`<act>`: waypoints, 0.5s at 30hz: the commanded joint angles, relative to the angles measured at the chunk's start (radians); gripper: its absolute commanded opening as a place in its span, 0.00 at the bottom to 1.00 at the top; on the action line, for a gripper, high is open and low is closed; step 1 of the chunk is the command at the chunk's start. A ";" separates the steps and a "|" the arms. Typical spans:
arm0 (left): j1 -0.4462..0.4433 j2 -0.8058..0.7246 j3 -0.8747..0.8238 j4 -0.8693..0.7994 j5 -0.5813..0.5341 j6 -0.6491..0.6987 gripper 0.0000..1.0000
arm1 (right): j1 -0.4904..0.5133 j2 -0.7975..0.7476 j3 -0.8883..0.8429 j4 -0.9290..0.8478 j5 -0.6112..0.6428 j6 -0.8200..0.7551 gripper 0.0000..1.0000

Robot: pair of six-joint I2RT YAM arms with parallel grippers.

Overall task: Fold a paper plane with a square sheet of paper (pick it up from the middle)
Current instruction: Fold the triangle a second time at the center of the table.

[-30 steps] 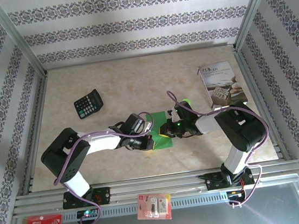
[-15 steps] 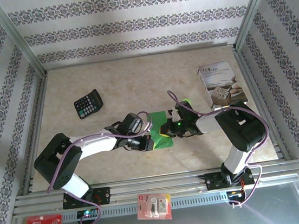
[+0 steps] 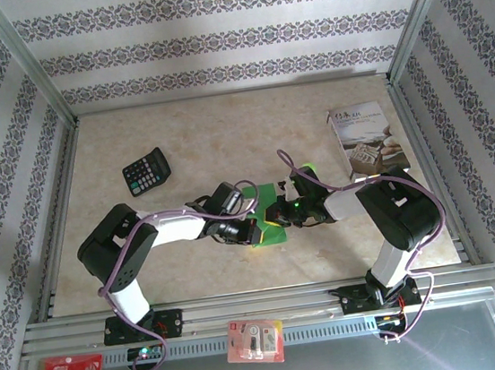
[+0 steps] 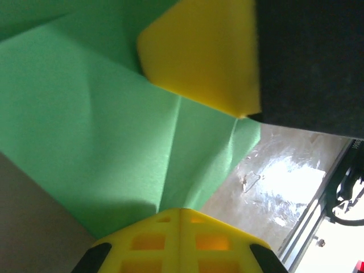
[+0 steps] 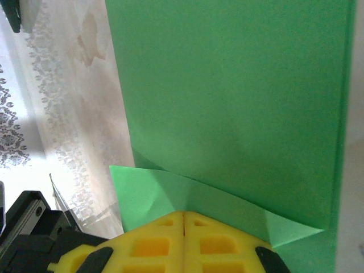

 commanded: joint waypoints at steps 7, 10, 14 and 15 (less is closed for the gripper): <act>0.025 0.028 -0.050 0.013 -0.019 -0.003 0.00 | -0.017 0.019 -0.033 -0.084 0.071 -0.029 0.00; 0.025 0.018 -0.076 0.003 -0.024 -0.002 0.00 | -0.018 0.017 -0.035 -0.084 0.073 -0.028 0.00; 0.024 0.003 -0.100 -0.020 -0.034 0.004 0.00 | -0.019 0.016 -0.035 -0.083 0.075 -0.030 0.00; 0.025 0.000 -0.106 -0.023 -0.034 0.005 0.00 | -0.019 0.018 -0.036 -0.084 0.075 -0.030 0.00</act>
